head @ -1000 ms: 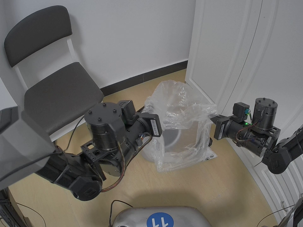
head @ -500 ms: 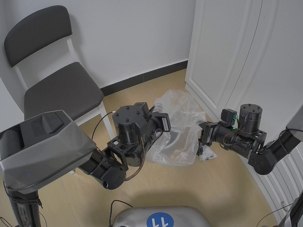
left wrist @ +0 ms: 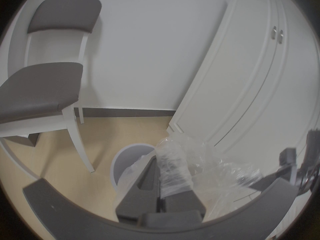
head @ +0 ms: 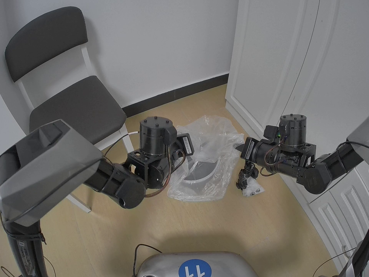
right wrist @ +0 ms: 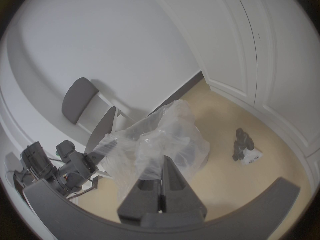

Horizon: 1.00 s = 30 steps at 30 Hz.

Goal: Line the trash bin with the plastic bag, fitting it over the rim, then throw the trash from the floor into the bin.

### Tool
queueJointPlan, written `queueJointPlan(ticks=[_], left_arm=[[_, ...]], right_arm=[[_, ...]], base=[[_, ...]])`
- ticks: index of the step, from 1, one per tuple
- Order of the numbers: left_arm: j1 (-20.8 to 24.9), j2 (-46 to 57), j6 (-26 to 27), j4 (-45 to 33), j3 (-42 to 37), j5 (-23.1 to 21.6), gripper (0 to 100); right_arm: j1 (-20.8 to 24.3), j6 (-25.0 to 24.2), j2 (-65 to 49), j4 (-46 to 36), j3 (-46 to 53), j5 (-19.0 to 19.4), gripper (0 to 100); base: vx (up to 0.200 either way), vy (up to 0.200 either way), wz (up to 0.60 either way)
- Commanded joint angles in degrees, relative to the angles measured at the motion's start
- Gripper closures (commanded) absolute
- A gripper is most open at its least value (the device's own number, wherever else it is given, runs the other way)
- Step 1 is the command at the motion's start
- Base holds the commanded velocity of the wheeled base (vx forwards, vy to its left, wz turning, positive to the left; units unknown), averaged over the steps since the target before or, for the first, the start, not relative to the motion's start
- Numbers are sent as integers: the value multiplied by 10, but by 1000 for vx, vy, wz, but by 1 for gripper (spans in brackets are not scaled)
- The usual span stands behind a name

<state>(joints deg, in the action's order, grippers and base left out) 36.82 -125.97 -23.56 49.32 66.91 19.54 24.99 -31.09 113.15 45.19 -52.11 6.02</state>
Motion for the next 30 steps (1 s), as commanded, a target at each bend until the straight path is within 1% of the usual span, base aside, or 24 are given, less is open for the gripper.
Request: queueJointPlan(ticks=[1,3,5,7,10,12,13,14,16,19,21,23,30], left_arm=[[-16,60,-34,-50,30,0,100],[-17,65,-34,-55,29,0,100],[-17,87,-34,-71,24,-1,100],[-17,107,-34,-88,22,-1,100],[-15,137,-34,-127,14,-1,100],[-12,156,-34,-162,12,-2,100],[-12,158,-34,-167,12,-2,100],[-11,167,-34,-200,14,-6,100],[-10,170,-36,-231,17,-16,100],[-11,161,-36,-252,23,-22,100],[-10,149,-36,-258,27,-22,100],[-11,140,-36,-262,33,-22,100],[-16,102,-36,-264,49,-22,100]], right_arm=[[-1,-47,-13,-60,-62,2,100],[-1,-55,-16,-70,-68,2,100],[2,-75,-27,-108,-88,2,100],[5,-88,-35,-127,-98,2,100],[8,-94,-50,-162,-107,2,100],[12,-95,-62,-203,-120,1,100],[13,-95,-63,-211,-123,1,100],[16,-97,-69,-256,-142,0,100],[17,-104,-72,-317,-170,0,100],[19,-123,-65,-387,-214,-2,100],[19,-130,-55,-416,-234,-2,100],[19,-132,-43,-430,-247,-2,100],[16,-133,7,-431,-265,-3,100]], base=[[0,0,0],[0,0,0],[0,0,0],[0,0,0],[0,0,0],[0,0,0],[0,0,0],[0,0,0],[0,0,0],[0,0,0],[0,0,0],[0,0,0],[0,0,0]])
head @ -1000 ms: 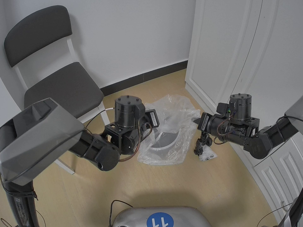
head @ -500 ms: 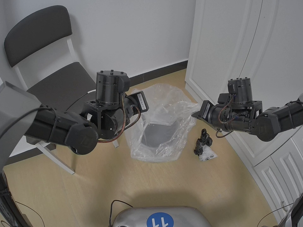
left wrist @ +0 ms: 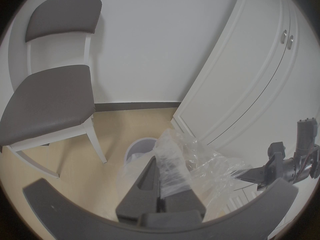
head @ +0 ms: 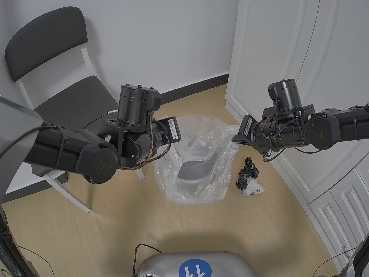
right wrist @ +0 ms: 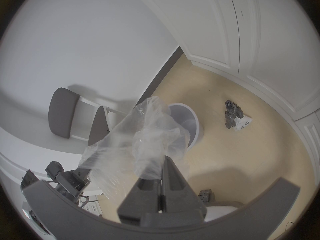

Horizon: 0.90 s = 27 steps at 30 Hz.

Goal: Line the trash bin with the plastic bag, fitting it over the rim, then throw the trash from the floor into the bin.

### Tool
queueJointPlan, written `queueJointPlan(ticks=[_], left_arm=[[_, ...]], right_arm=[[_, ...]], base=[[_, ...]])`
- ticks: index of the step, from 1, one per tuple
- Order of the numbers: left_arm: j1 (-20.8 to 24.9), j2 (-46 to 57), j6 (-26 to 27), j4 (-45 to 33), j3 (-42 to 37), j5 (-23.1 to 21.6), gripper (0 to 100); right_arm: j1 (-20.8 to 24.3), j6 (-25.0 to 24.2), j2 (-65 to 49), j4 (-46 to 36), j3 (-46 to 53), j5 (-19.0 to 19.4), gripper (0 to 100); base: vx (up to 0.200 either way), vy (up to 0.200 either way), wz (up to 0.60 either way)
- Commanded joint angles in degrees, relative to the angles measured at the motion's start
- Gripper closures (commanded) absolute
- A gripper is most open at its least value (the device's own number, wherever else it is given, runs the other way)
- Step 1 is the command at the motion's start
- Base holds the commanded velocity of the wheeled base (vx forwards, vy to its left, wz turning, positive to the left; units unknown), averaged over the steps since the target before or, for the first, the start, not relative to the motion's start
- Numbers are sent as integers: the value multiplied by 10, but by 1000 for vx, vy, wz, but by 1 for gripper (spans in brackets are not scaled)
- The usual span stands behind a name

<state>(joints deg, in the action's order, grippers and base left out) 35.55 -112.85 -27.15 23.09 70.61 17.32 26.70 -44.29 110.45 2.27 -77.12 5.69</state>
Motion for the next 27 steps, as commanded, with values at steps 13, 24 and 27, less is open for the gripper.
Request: queueJointPlan(ticks=[13,24,27], left_arm=[[-26,-104,-18,-1,67,0,100],[-57,-171,-119,-2,192,2,100],[-60,-185,-130,-2,209,2,100]], right_arm=[[-13,-23,128,-3,-68,-1,100],[-67,-97,190,4,-172,-19,100],[-76,-107,199,5,-189,-24,100]], base=[[0,0,0],[0,0,0],[0,0,0]])
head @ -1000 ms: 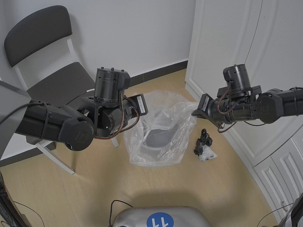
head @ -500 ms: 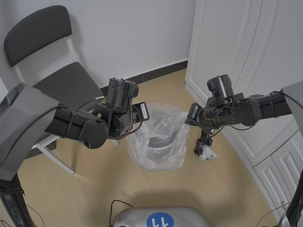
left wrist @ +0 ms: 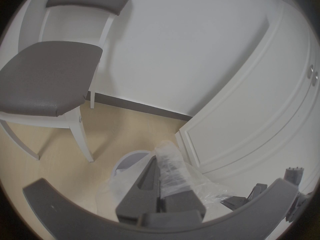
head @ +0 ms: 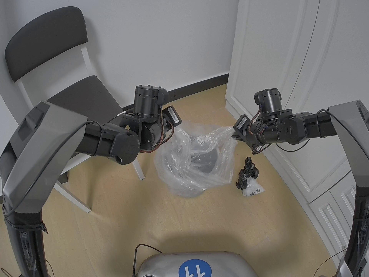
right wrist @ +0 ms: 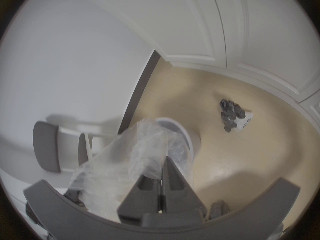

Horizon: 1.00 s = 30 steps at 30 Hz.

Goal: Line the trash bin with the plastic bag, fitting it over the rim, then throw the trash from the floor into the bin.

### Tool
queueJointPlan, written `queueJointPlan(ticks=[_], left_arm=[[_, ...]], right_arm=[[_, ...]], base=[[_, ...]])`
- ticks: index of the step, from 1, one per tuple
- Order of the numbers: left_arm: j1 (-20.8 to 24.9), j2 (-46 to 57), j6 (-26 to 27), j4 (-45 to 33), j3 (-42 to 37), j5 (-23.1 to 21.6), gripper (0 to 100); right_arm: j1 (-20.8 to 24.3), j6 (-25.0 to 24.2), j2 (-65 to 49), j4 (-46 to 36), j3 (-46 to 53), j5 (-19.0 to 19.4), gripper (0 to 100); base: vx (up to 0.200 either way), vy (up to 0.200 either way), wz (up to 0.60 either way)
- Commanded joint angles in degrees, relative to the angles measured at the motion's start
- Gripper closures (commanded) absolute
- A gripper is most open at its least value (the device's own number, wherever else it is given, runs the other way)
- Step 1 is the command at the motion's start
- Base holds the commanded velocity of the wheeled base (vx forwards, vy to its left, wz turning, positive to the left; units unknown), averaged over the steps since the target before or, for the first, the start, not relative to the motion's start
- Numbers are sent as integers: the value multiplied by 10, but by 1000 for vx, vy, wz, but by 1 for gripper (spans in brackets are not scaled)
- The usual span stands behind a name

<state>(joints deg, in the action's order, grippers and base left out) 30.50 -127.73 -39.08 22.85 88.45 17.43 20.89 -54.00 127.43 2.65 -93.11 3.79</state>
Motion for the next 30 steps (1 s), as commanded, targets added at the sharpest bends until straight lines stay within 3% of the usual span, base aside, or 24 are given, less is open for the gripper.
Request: queueJointPlan(ticks=[1,6,12,24,29,30], left_arm=[[-11,-46,-13,0,42,1,100],[-12,-93,-13,-2,104,1,100],[-12,-157,-15,-62,217,1,100],[-8,-192,-37,-47,226,7,100],[-8,-203,-37,-17,222,8,100],[-6,-208,-37,-4,222,8,100]], right_arm=[[-22,-14,31,3,-34,-5,100],[-34,-18,33,39,-30,-6,100],[-40,-35,25,118,2,-6,100],[-16,-23,-1,284,130,-5,100],[-2,8,0,369,186,-1,100],[7,18,5,424,215,-1,100]], base=[[0,0,0],[0,0,0],[0,0,0],[0,0,0],[0,0,0],[0,0,0]])
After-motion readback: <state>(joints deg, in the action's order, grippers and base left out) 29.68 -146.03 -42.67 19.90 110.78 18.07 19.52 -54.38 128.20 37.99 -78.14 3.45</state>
